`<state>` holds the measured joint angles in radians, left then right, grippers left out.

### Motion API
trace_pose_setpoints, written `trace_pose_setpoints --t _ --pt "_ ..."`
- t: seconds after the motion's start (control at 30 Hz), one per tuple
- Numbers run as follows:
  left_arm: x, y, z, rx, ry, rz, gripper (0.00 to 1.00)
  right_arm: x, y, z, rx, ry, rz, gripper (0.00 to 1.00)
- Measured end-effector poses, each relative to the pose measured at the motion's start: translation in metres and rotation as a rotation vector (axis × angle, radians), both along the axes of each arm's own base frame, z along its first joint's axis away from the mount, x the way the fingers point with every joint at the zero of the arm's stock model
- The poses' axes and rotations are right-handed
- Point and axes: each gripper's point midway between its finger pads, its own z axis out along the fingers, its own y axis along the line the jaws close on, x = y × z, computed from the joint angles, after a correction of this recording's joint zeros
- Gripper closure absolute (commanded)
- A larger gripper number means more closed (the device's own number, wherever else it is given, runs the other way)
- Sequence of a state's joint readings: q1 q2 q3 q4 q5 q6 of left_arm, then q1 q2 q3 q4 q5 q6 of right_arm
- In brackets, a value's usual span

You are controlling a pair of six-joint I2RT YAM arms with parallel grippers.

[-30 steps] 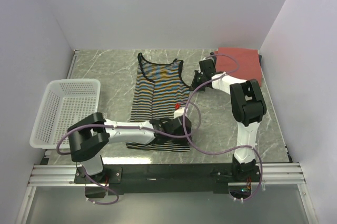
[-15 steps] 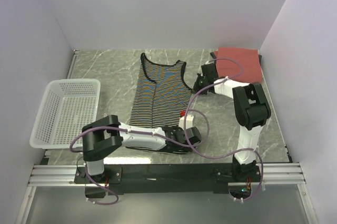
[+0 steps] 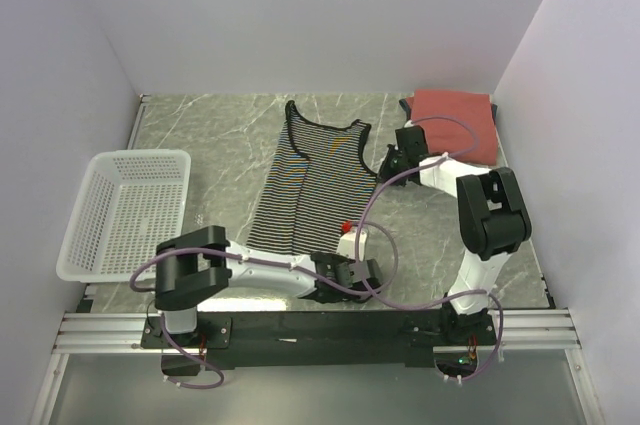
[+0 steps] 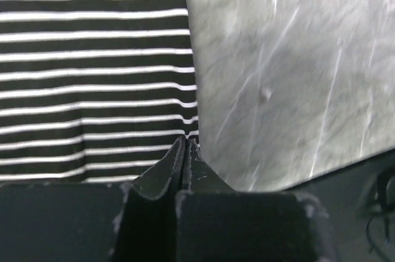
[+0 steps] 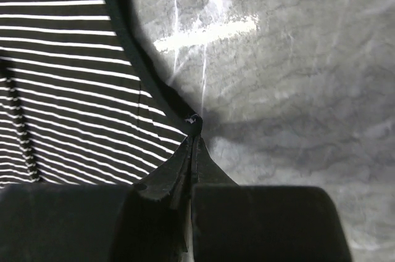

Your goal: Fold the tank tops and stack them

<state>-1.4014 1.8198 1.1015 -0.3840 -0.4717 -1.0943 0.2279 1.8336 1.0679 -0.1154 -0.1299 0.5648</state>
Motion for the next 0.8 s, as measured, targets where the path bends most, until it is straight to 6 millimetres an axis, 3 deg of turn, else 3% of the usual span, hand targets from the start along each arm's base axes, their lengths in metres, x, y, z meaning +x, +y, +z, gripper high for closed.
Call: trace_pose_setpoints --t 0.13,0.37,0.53,0.63,0.8 --pt "-0.008 0.01 0.008 -0.026 0.001 -0.017 1.0 -0.006 -0.004 0.008 -0.005 -0.013 -0.008 1.0" --pt "-0.011 0.018 0.061 -0.213 -0.018 -0.001 0.99 -0.011 -0.005 0.026 0.0 -0.04 -0.01 1.0" --pt "-0.007 0.032 0.079 -0.312 -0.012 0.05 0.99 -0.011 0.005 0.033 0.004 -0.04 0.003 1.0" --pt "-0.001 0.047 0.077 -0.332 -0.002 0.101 0.99 -0.005 0.019 0.047 0.002 -0.06 0.024 1.0" --pt "0.008 0.076 0.063 -0.342 0.023 0.206 0.99 0.021 0.067 0.074 0.012 -0.117 0.095 1.0"
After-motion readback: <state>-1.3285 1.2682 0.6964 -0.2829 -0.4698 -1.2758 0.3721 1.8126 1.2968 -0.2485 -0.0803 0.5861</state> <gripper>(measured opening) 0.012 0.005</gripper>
